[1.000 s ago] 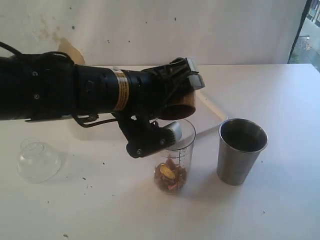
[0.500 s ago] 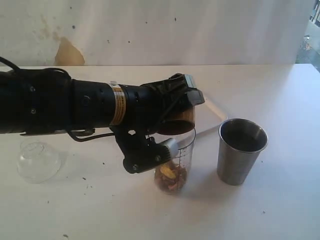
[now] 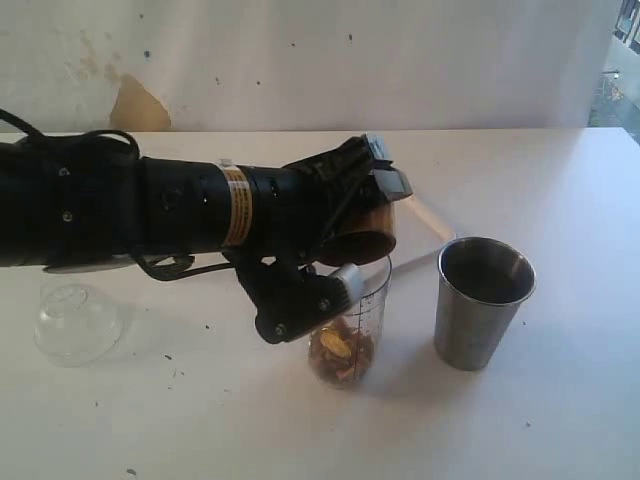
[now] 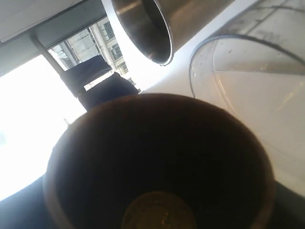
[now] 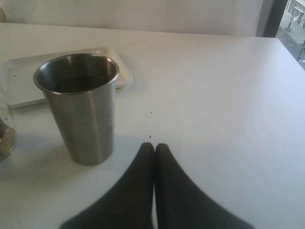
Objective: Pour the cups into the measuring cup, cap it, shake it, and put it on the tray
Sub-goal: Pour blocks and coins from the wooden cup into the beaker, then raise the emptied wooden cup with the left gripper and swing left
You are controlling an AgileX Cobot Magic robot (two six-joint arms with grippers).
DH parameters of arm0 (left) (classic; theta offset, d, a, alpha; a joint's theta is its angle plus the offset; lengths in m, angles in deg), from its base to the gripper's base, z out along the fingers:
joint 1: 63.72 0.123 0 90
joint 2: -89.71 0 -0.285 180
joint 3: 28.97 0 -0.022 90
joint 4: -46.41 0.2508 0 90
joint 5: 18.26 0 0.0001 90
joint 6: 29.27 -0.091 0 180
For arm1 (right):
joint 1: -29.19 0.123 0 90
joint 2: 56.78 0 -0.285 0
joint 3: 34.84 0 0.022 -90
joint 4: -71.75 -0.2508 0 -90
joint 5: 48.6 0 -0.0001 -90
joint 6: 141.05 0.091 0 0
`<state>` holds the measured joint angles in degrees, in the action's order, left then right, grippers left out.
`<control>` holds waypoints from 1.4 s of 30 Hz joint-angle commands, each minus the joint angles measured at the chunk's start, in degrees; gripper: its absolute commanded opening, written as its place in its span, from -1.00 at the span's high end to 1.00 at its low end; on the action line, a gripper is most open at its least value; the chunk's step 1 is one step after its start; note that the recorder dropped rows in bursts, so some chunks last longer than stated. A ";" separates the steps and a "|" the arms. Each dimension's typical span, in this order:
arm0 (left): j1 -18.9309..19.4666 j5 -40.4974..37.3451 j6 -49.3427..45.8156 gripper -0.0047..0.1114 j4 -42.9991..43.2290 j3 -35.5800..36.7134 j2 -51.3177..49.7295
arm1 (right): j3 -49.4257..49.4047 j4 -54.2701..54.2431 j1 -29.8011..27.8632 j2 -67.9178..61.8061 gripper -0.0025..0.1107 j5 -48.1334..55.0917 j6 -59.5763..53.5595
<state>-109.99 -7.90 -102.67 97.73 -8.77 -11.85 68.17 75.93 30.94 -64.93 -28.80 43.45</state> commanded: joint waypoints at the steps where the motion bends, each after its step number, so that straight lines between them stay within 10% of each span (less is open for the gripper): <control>1: -0.35 0.52 0.27 0.92 -2.92 -0.39 0.74 | -0.23 0.32 0.06 0.36 0.96 -0.17 0.28; 7: -0.35 1.27 0.27 0.92 -12.06 -0.39 0.89 | -0.23 0.32 0.06 0.36 0.96 -0.17 0.28; 18: -0.07 26.41 0.51 0.92 -75.63 -0.39 1.12 | -0.23 0.32 0.06 0.36 0.96 -0.17 0.28; 28: 1.91 42.93 8.23 0.92 -103.95 -0.39 3.53 | -0.23 0.32 0.06 0.36 0.96 -0.17 0.28; 33: 11.34 27.91 23.30 0.92 -104.07 -0.28 9.84 | -0.23 0.32 0.06 0.36 0.96 -0.17 0.28; 42: 29.18 23.91 30.44 0.92 -105.99 9.19 13.94 | -0.23 0.32 0.06 0.36 0.96 -0.17 0.28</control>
<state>-83.95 15.93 -75.88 -10.01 -2.22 1.38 68.17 75.93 30.94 -64.93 -28.80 43.45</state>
